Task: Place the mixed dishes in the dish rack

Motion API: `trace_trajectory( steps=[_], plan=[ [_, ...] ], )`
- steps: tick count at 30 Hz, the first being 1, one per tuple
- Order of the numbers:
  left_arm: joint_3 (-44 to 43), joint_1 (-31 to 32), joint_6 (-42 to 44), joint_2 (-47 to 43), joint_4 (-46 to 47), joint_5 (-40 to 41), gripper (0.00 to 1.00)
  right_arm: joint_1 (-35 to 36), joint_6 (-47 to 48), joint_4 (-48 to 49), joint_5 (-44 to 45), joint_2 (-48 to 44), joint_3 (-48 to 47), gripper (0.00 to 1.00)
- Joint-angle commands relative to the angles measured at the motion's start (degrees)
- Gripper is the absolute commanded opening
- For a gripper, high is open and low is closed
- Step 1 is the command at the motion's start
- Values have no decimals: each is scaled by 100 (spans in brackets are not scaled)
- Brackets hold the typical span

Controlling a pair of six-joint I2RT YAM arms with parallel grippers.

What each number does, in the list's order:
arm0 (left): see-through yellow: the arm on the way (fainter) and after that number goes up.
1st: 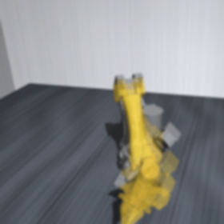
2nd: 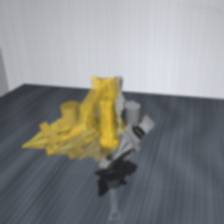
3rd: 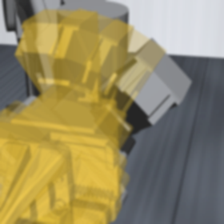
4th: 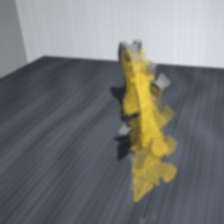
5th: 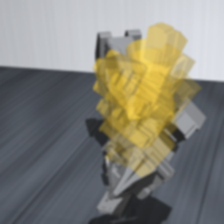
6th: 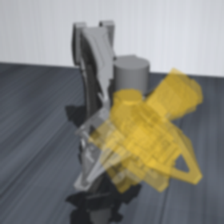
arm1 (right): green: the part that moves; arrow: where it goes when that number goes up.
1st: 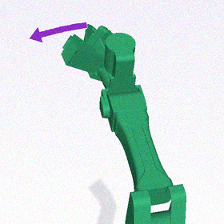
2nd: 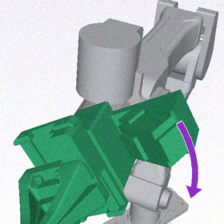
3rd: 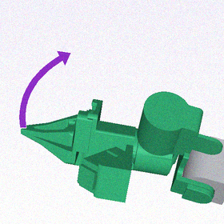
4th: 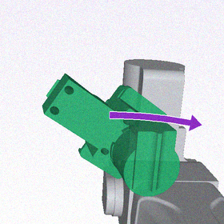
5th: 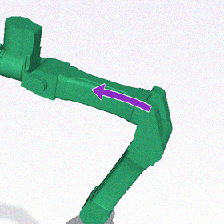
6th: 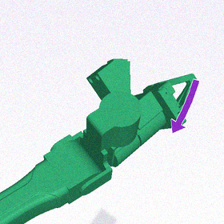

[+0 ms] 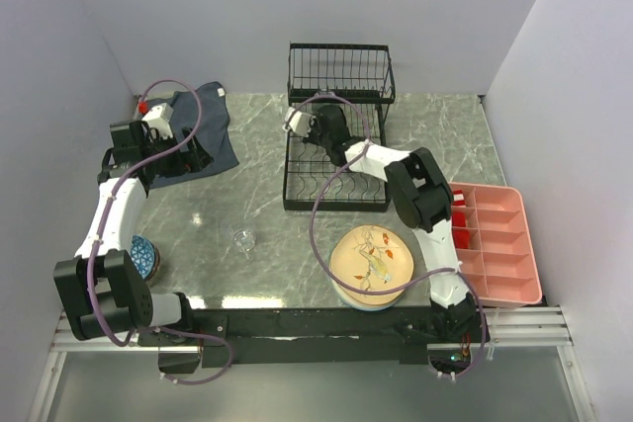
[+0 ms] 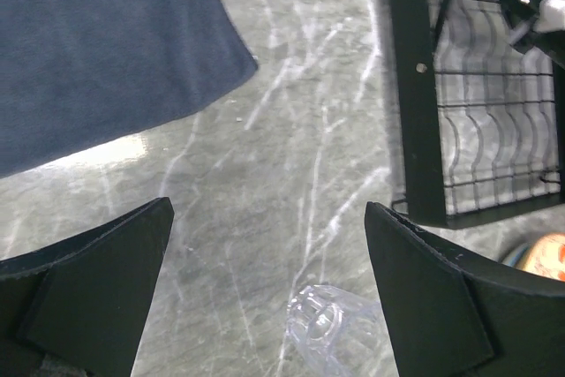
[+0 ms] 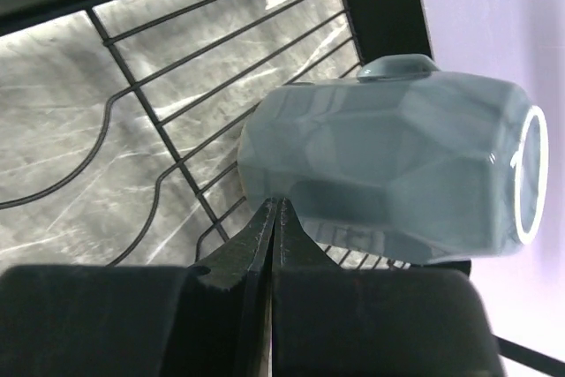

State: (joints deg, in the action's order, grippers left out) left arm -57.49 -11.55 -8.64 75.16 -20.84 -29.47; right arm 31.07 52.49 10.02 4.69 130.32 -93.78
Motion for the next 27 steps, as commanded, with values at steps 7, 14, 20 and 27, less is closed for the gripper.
trace_trajectory(
  steps=[7, 14, 20, 27],
  plan=[
    [-139, 82, 670, -519, -506, 92, 96, 206, -168, 922, -12, -1613, 1562, 35],
    [1, 276, 4111, -1397, -2911, -829, 91, 795, -1213, -762, -100, -3467, 2223, 62],
    [440, 583, 6691, -1952, -4112, -1131, 85, 796, -2961, -2557, -949, -4119, 2265, 63],
    [994, 1637, 6570, -2032, -3278, -702, 83, 480, -4280, -2522, -1504, -5349, 3137, 77]
  ],
)
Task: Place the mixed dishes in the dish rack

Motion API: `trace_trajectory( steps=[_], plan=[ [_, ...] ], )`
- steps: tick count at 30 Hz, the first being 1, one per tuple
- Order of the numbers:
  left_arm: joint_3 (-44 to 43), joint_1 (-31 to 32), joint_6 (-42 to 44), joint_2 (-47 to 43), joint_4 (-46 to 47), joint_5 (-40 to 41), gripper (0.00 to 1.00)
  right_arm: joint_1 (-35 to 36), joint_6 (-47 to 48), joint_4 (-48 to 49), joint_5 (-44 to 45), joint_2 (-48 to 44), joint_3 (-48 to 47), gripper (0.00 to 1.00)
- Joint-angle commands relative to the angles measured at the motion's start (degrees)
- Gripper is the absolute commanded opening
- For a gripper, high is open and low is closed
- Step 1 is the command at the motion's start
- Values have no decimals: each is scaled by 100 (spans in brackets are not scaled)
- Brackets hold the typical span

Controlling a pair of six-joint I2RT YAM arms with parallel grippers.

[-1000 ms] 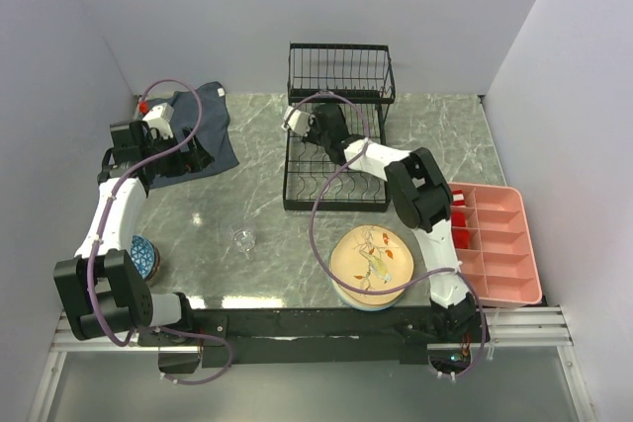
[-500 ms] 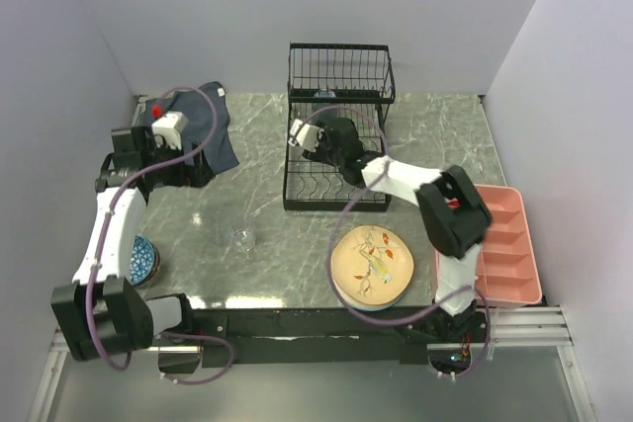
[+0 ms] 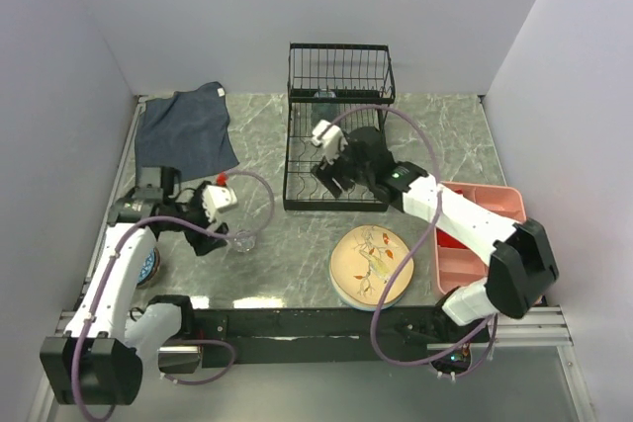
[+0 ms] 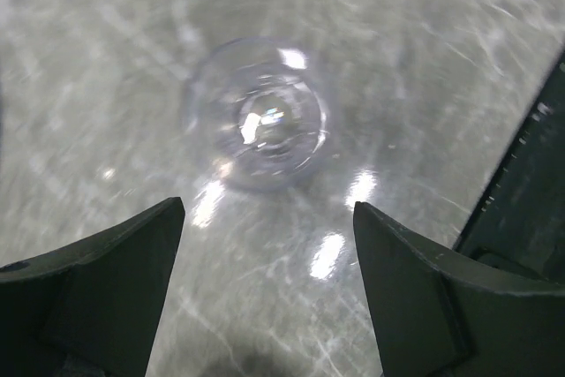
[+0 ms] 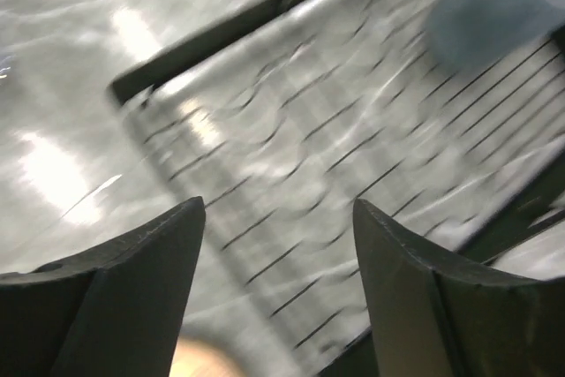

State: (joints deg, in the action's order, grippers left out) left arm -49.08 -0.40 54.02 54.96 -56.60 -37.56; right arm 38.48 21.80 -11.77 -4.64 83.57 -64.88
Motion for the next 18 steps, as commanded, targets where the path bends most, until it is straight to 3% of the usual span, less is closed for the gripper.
trace_trajectory(
  steps=[1, 8, 10, 18],
  plan=[
    [170, 846, 224, 32, 420, 170, 83, -366, -1370, -361, -651, -910, 309, 78],
    [381, 1789, -716, 384, 1447, 960, 84, -1157, -1916, -247, -1029, -1729, 1012, 80],
    [460, 1877, -1077, 480, 1748, 1128, 85, -1430, -1969, -256, -1170, -1922, 1074, 80],
    [619, 2000, -1210, 876, 2092, 1427, 79, -1756, -2013, -274, -1434, -2371, 1267, 80]
  ],
)
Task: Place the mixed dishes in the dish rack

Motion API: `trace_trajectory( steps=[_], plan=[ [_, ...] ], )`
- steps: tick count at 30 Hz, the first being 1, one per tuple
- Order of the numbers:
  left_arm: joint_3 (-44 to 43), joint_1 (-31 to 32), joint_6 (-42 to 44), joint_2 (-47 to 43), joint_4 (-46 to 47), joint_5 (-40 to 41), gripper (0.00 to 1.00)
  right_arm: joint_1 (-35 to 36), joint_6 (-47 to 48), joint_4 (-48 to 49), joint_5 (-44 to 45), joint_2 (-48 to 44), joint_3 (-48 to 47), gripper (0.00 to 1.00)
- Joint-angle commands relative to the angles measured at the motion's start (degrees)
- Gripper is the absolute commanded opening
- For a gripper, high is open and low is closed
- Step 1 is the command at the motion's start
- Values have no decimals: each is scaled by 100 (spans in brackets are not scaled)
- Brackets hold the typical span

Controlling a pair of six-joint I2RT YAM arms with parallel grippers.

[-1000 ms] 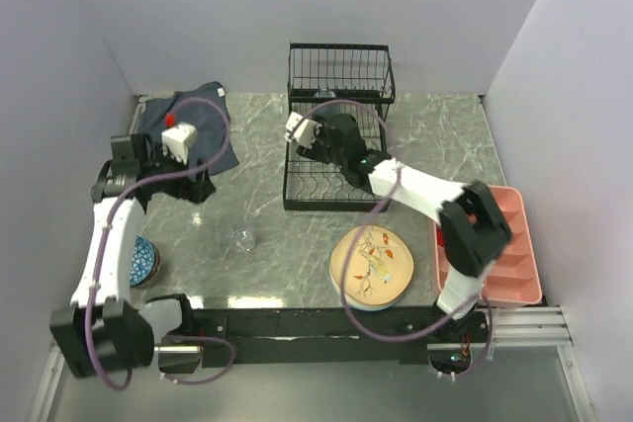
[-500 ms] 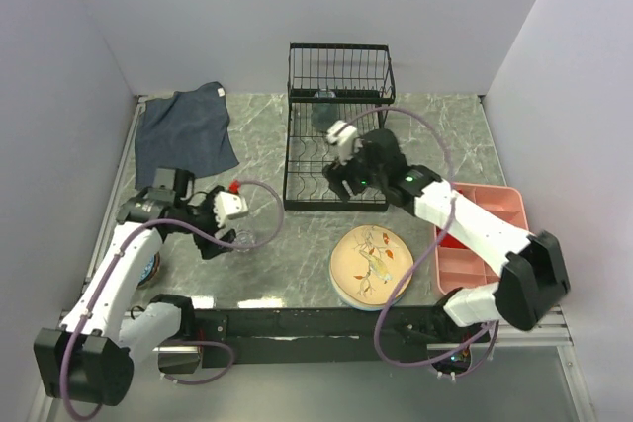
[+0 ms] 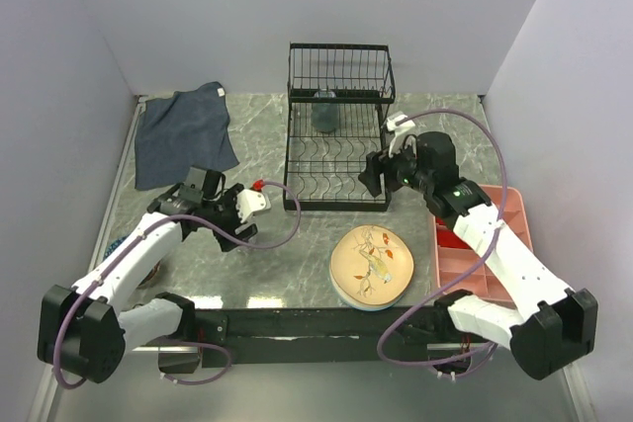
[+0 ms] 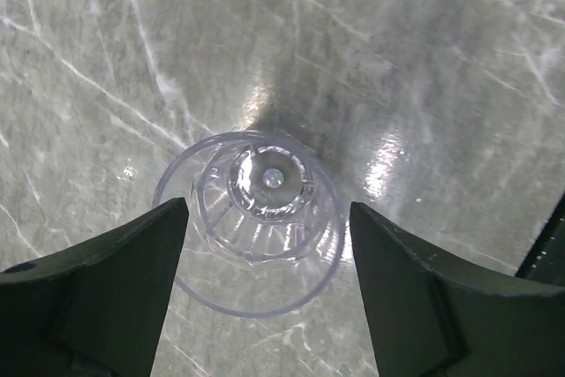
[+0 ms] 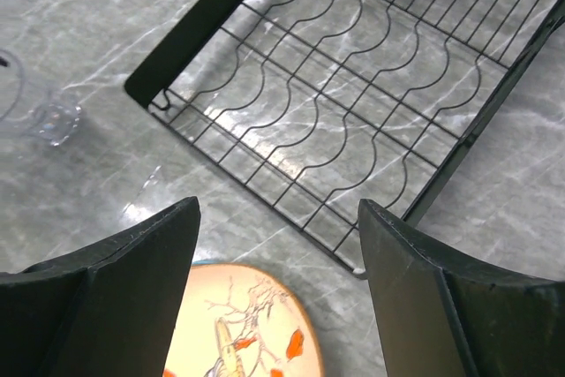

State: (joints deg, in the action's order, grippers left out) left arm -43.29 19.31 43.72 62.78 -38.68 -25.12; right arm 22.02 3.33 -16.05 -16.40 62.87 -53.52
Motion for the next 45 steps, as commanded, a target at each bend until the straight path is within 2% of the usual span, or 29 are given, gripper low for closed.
trace_trajectory(
  steps=[1, 4, 9, 10, 12, 13, 15, 16, 18, 21, 22, 23, 25, 26, 27, 28, 30, 31, 34, 36, 37, 41, 45],
  plan=[
    [22, 29, -145, 102, 238, 157, 73, -197, -245, 207, -275, -398, 183, 79],
    [-48, 29, -84, 181, 45, -36, 59, -461, -525, 331, -442, -495, 368, 79],
    [-206, 55, -206, 375, -263, -493, 41, -594, -448, 331, -557, -320, 342, 79],
    [-276, 64, -189, 427, -446, -520, 32, -594, -465, 366, -583, -267, 290, 79],
    [-390, 64, -250, 577, -640, -502, 24, -594, -553, 523, -680, -92, 228, 79],
    [-487, 64, -303, 621, -728, -450, 16, -602, -684, 585, -776, -21, 167, 79],
    [-636, 64, -434, 682, -817, -458, 10, -602, -860, 761, -882, 128, 131, 78],
    [-785, 64, -470, 691, -852, -528, 1, -602, -1078, 857, -1013, 172, 192, 78],
    [-1014, 64, -531, 718, -1080, -642, 1, -594, -1377, 1279, -1119, 190, 315, 77],
    [-1690, -50, -830, 656, -1379, -1204, 1, -594, -2536, 1885, -1391, 138, 596, 77],
    [-1996, -68, -978, 613, -1362, -1379, 1, -594, -3218, 2000, -1470, 120, 692, 77],
    [-2095, -111, -1232, 508, -1301, -1738, 1, -594, -3442, 2166, -1628, 94, 702, 78],
    [-2149, -226, -1541, 376, -758, -2135, 1, -602, -3820, 2282, -1690, 120, 624, 81],
    [-2079, -243, -2169, 201, -390, -2267, 1, -602, -3883, 2291, -1673, 137, 545, 83],
    [-1974, -304, -2602, 95, 562, -2330, 1, -620, -3954, 2195, -1543, 225, 431, 86],
    [-1686, -349, -3546, -11, 1094, -2409, 1, -655, -4111, 2038, -1437, 278, 99, 93],
    [-1333, -498, -4691, -275, 2288, -2863, 1, -673, -4174, 1712, -1540, 418, -228, 97],
    [-1105, -542, -5785, -232, 3217, -2962, 1, -673, -4244, 1650, -1646, 462, -482, 96],
    [-910, -665, -7172, 83, 4557, -3174, 1, -647, -4646, 1474, -1910, 621, -616, 100],
    [-813, -753, -7622, 225, 5121, -3244, 1, -541, -4902, 1561, -2024, 647, -494, 100],
    [-735, -797, -8199, 426, 5542, -3384, 1, -524, -5139, 1588, -2120, 656, -328, 100],
    [-699, -815, -9065, 814, 6844, -3429, 1, -427, -5702, 1999, -2279, 832, 43, 100],
    [-637, -806, -9320, 928, 7058, -3385, 1, -374, -6221, 2370, -2490, 1252, 70, 100]
  ],
)
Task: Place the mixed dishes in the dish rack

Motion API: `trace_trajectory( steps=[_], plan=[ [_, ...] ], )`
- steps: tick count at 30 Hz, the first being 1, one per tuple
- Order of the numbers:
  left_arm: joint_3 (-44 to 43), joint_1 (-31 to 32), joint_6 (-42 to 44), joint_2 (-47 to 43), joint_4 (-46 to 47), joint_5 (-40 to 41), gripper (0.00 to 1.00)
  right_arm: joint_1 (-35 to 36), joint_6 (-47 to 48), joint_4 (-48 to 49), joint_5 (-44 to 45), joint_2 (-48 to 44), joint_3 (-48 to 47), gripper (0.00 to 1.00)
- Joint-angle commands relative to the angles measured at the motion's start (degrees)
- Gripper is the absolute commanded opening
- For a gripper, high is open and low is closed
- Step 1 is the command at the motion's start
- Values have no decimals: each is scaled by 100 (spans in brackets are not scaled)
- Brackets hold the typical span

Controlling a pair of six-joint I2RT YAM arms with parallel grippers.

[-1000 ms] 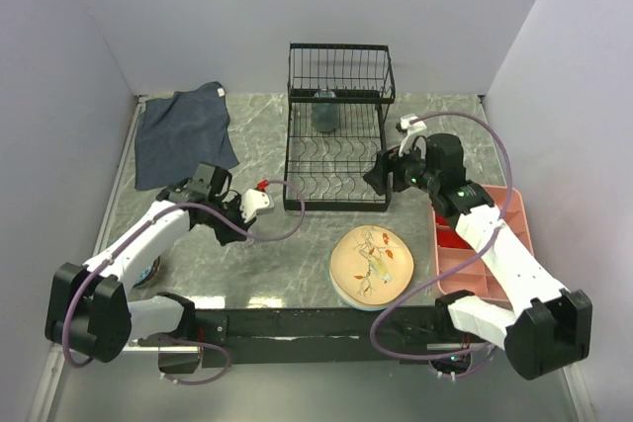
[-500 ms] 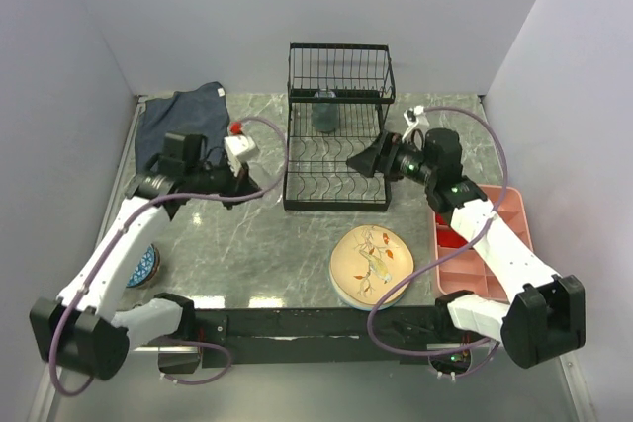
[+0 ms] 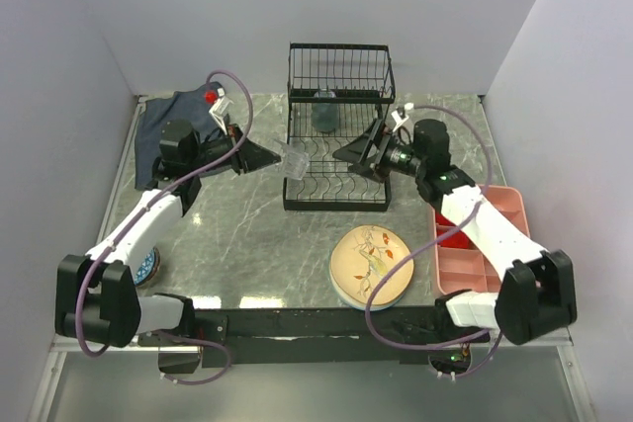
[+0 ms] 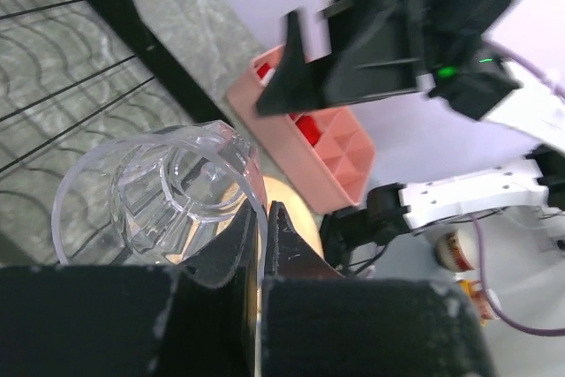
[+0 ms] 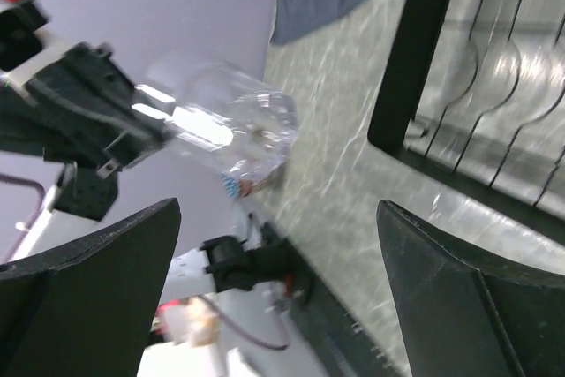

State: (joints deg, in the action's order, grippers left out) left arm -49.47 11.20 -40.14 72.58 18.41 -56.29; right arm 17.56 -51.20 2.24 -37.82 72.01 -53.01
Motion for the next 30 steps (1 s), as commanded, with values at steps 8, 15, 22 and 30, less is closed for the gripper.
trace_trajectory(
  steps=[8, 15, 22, 30],
  plan=[
    [60, 14, -1584, 336, 1875, -277, 1, 388, -1709, 1418, -498, 1175, -534, 100],
    [324, 22, -1953, 477, 2552, -295, 1, 731, -1876, 1411, -533, 1474, -1044, 100],
    [324, 22, -2191, 416, 2738, -172, 1, 960, -1929, 1112, -428, 1579, -1045, 100],
    [193, 5, -2349, 424, 2782, -163, 1, 1004, -2034, 1244, -436, 1641, -807, 100]
  ],
)
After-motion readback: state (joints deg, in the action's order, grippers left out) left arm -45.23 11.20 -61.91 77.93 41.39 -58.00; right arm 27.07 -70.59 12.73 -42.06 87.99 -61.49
